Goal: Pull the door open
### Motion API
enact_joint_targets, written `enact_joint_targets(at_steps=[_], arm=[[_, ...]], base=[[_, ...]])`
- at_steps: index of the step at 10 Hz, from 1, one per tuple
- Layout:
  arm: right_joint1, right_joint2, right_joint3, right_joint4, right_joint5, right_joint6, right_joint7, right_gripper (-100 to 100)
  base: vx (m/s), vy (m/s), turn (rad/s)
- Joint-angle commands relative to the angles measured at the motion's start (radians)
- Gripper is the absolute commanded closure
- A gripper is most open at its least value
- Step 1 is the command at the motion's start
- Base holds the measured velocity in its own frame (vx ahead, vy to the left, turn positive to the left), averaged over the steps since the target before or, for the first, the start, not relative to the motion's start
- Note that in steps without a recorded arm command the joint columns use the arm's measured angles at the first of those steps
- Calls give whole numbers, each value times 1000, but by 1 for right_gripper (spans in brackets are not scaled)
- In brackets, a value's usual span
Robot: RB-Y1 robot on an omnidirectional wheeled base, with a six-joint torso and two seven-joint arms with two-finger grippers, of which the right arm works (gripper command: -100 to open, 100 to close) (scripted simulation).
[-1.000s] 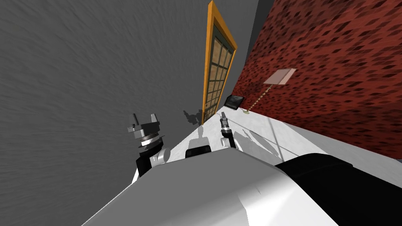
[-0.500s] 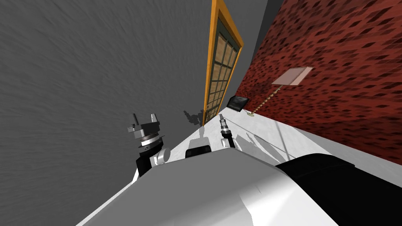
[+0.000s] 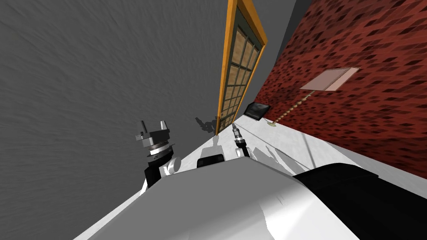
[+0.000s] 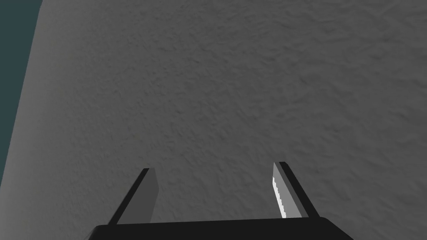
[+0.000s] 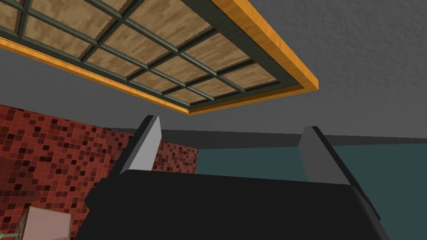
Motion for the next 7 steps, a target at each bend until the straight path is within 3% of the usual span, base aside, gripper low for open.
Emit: enact_joint_targets(at_steps=[1,2,7], arm=[[-6,-1,-6,34,17,-16,29,-100],[-14,-4,-15,73,36,-31,60,-100],[-34,-12,-38,171,85,-69,138,-100]], base=[[86,-53,86],[98,-97,155],[87,-87,100]])
